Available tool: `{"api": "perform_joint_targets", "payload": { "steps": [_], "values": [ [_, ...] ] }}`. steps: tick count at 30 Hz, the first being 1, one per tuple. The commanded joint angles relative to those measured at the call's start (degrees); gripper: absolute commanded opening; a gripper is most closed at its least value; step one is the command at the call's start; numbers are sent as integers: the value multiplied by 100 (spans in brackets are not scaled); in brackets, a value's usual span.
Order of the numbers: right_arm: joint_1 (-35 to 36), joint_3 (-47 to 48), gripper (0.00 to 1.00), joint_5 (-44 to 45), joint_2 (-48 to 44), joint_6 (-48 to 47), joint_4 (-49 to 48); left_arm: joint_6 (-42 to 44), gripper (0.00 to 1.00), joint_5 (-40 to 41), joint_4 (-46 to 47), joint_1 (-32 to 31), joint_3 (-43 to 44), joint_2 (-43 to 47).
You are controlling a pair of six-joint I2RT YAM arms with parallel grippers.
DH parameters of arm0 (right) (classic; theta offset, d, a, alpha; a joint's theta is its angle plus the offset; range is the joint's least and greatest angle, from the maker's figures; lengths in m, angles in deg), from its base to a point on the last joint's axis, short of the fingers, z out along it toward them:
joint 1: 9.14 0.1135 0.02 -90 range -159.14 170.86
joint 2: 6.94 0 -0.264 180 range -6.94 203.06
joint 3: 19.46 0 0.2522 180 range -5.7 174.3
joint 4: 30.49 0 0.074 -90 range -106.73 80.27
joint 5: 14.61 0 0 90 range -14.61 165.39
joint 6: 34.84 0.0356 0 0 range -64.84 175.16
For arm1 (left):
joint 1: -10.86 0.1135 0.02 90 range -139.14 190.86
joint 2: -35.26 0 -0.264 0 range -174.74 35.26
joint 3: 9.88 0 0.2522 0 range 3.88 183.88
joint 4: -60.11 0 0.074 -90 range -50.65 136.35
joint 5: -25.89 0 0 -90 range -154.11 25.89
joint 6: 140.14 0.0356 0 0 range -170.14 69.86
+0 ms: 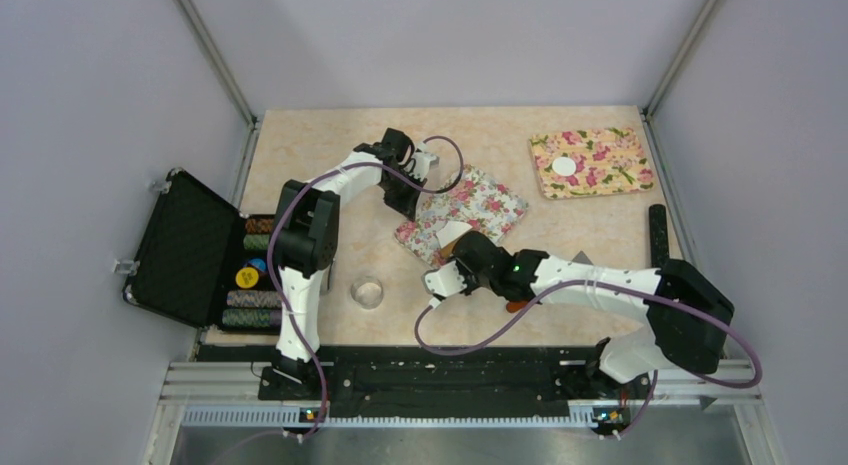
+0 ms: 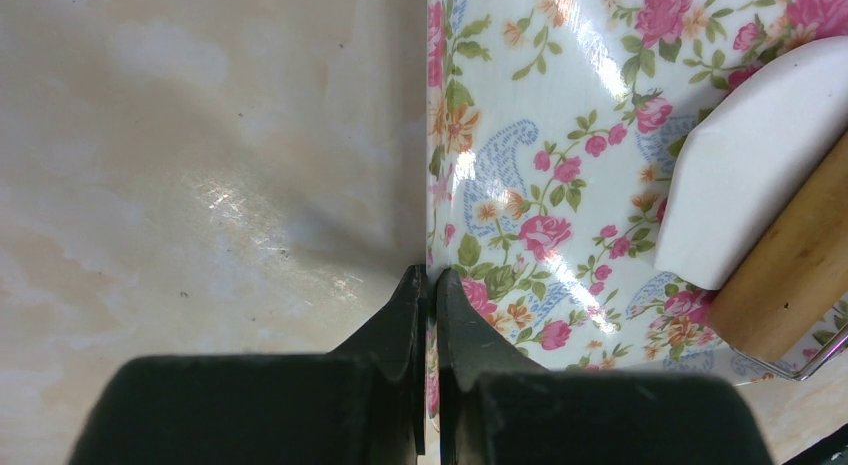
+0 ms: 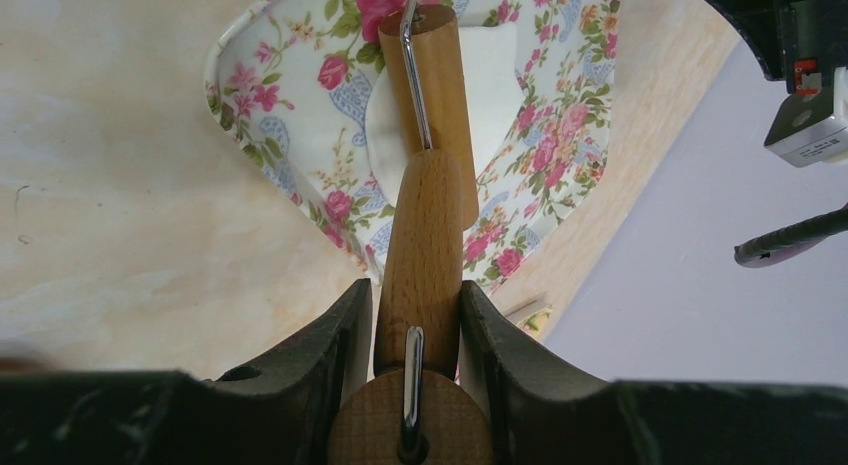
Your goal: Roll out the dumpling wrappers from the dough
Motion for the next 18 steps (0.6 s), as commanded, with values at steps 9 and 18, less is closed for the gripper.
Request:
{"api": "perform_joint_targets", "payload": {
  "steps": [9, 18],
  "values": [
    [130, -585, 0, -1092, 376, 633, 2821, 119, 0, 273, 1, -3, -23, -150],
    [162, -577, 0, -1153, 270, 697, 3036, 114, 0, 279, 2, -2, -21, -152]
  ]
}}
